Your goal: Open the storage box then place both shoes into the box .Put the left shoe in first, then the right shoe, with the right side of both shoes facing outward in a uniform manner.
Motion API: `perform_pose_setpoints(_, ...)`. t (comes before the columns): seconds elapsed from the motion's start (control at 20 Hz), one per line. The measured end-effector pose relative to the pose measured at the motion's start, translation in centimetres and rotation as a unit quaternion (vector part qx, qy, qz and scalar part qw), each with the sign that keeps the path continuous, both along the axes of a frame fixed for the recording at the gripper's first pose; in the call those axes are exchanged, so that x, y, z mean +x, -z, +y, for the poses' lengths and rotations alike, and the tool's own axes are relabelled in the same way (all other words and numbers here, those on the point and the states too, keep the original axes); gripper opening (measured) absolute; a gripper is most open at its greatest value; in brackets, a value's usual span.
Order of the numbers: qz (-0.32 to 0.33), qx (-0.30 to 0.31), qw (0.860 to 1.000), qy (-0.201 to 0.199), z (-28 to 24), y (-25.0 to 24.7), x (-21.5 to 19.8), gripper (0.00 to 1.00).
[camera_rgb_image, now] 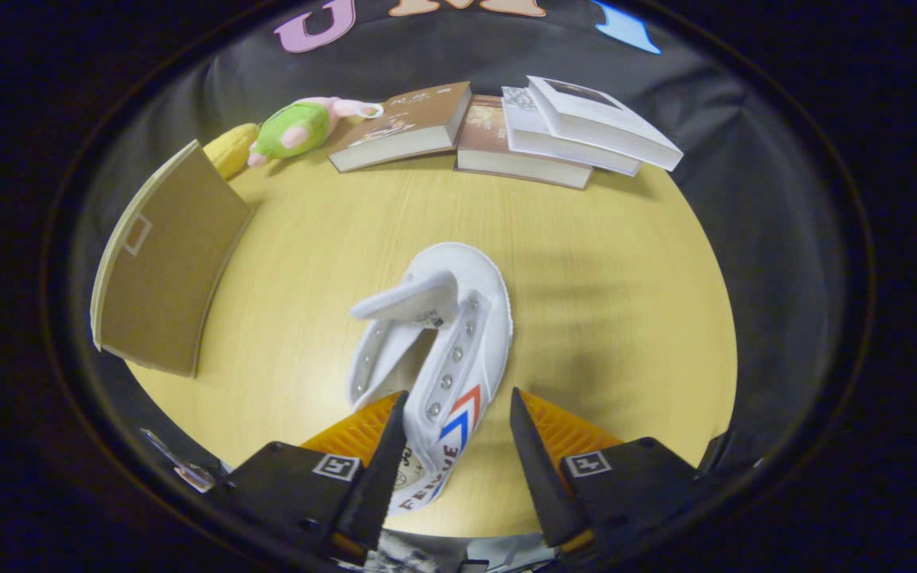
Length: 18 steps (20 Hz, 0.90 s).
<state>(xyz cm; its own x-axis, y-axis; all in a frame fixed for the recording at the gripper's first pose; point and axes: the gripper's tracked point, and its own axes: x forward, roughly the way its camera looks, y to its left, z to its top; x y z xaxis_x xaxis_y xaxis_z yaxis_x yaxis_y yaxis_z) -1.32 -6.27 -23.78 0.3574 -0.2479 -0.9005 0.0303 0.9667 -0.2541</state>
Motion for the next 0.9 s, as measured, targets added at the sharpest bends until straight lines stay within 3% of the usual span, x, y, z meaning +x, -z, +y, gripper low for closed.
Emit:
perform_pose_setpoints(0.3, -0.009, -0.011, 1.000, 0.007, 0.0, 0.6, 0.8, 0.62)
perform_pose_setpoints(0.8, -0.030, -0.064, 0.997, -0.022, -1.4, 0.8, 0.4, 0.45)
perform_pose_setpoints(0.85, -0.032, -0.063, 0.997, -0.021, -1.4, 1.0, 0.5, 0.37)
perform_pose_setpoints(0.9, -0.033, -0.063, 0.997, -0.026, -1.4, 1.0, 0.5, 0.37)
